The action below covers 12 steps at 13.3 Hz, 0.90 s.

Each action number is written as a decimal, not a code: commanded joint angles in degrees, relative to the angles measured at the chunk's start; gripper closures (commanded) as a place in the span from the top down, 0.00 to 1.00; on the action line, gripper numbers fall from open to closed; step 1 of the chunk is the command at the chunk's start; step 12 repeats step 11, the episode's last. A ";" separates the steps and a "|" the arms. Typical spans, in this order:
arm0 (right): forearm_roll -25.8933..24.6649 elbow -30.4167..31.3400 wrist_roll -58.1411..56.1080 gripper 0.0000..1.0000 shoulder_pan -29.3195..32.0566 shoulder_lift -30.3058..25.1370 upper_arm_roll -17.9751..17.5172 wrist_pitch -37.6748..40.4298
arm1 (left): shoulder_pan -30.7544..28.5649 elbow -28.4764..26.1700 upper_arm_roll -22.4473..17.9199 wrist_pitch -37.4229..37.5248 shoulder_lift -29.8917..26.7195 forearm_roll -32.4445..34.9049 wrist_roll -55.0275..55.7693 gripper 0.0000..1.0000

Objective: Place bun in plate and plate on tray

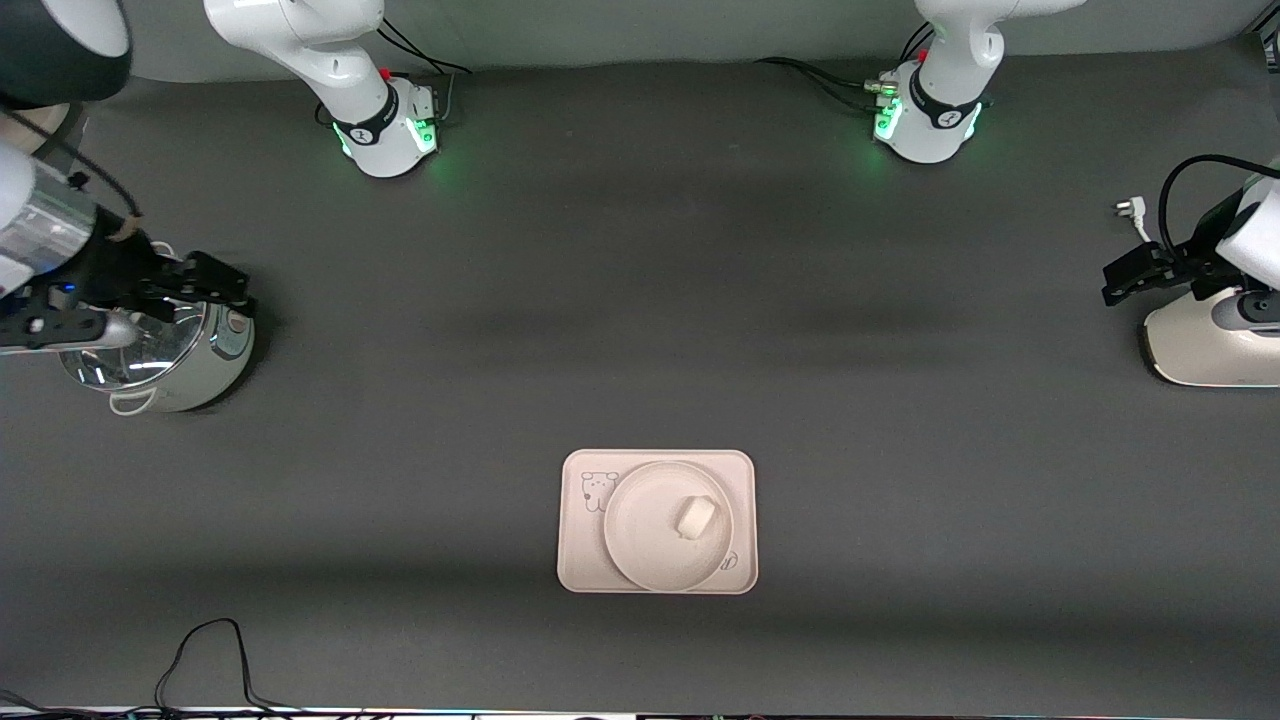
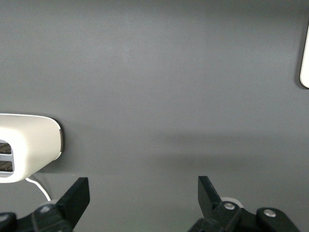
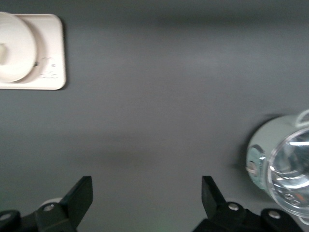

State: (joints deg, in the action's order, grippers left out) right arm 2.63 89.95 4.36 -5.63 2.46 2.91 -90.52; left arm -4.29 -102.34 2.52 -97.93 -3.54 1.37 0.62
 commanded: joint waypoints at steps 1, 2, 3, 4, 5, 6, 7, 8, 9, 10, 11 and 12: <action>-4.03 1.19 -2.32 1.00 -0.26 -1.23 2.54 0.35 | 0.60 0.38 -0.15 -0.42 -0.41 0.74 0.61 1.00; -4.39 1.27 -2.77 1.00 -0.26 -1.84 2.80 0.35 | 0.60 0.47 -0.15 -0.16 -0.41 0.74 0.69 1.00; -4.39 1.36 -2.77 1.00 -0.26 -2.19 3.24 0.70 | 0.60 0.56 -0.06 -0.24 -0.32 0.74 0.70 1.00; -4.39 1.36 -3.30 1.00 -0.17 -2.55 3.77 1.13 | 0.60 0.82 -0.06 -0.16 -0.15 0.74 0.70 1.00; -4.39 1.28 -5.82 1.00 -0.17 -2.64 3.86 0.96 | 0.60 0.83 -0.06 -0.15 -0.15 0.65 0.70 1.00; -4.39 1.19 -7.33 1.00 -0.26 -2.64 4.12 0.70 | 0.60 0.83 -0.06 -0.07 -0.15 0.65 0.70 1.00; -4.30 1.27 -7.60 1.00 -0.26 -2.64 4.12 0.61 | 0.60 0.83 -0.06 0.11 -0.15 0.65 0.78 1.00; -4.30 1.28 -7.69 1.00 -0.26 -2.64 4.13 0.61 | 0.60 0.83 -0.15 0.20 -0.15 0.65 0.78 1.00; -4.30 1.28 -7.69 1.00 -0.26 -2.64 4.13 0.61 | 0.60 0.83 -0.15 0.20 -0.15 0.65 0.78 1.00; -4.30 1.19 -7.52 1.00 -0.26 -2.64 4.21 0.87 | 0.60 0.83 -0.15 0.20 -0.06 0.65 0.78 1.00; -4.30 1.19 -7.43 1.00 -0.26 -2.55 4.13 0.96 | 0.51 0.83 -0.15 0.20 -0.06 0.65 0.78 1.00; -4.30 1.19 -7.43 1.00 -0.26 -2.55 4.13 0.96 | 0.51 0.83 -0.15 0.20 -0.06 0.65 0.78 1.00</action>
